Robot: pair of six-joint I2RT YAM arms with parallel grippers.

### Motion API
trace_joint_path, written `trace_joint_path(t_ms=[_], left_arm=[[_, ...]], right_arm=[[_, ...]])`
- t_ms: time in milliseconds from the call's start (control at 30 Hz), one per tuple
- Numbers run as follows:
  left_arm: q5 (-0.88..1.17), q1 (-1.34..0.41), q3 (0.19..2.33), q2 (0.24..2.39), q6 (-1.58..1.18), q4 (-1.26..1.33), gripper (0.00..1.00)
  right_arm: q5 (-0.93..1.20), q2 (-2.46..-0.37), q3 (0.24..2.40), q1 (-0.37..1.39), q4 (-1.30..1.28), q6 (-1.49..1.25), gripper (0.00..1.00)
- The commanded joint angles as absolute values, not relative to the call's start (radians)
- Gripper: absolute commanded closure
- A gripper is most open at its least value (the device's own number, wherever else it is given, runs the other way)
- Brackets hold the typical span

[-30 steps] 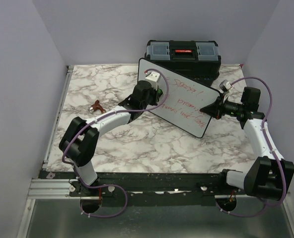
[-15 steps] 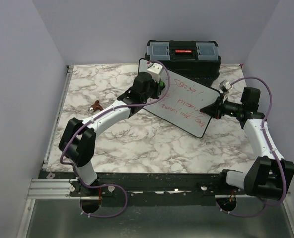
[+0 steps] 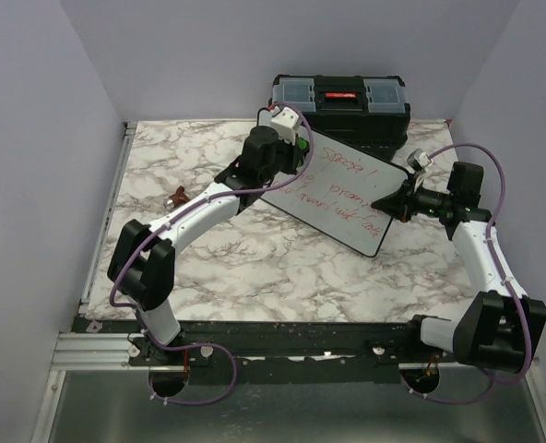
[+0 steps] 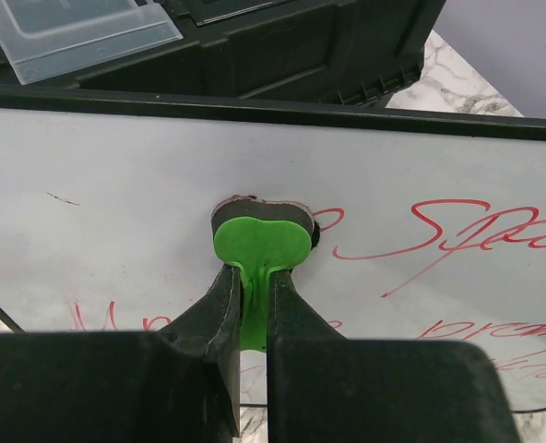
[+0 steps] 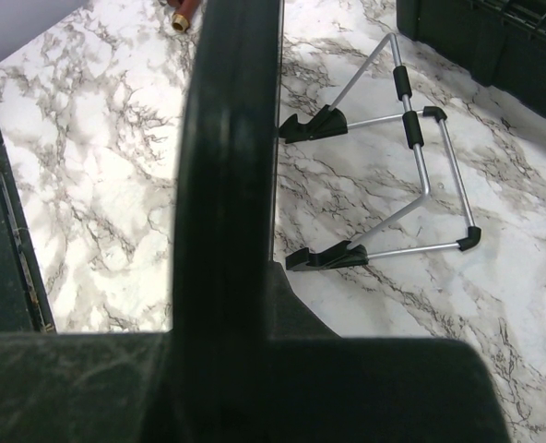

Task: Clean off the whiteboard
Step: Erase the whiteboard at the whiteboard stand.

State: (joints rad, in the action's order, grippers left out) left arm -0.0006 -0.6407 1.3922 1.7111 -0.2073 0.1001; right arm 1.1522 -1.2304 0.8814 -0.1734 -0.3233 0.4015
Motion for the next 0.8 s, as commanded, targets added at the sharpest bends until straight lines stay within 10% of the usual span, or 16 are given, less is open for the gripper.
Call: trace_joint_path(t_ms=[0, 767], left_arm=[[0.036, -0.630, 1.335, 1.695, -0.241, 0.209, 1.00], [0.131, -0.577, 1.306, 1.646, -0.285, 0.246, 1.00]], right_arm=[[1.276, -1.217, 0.880, -0.128, -0.433, 0.439, 0.99], [1.273, -1.218, 0.881, -0.128, -0.434, 0.442, 0.99]])
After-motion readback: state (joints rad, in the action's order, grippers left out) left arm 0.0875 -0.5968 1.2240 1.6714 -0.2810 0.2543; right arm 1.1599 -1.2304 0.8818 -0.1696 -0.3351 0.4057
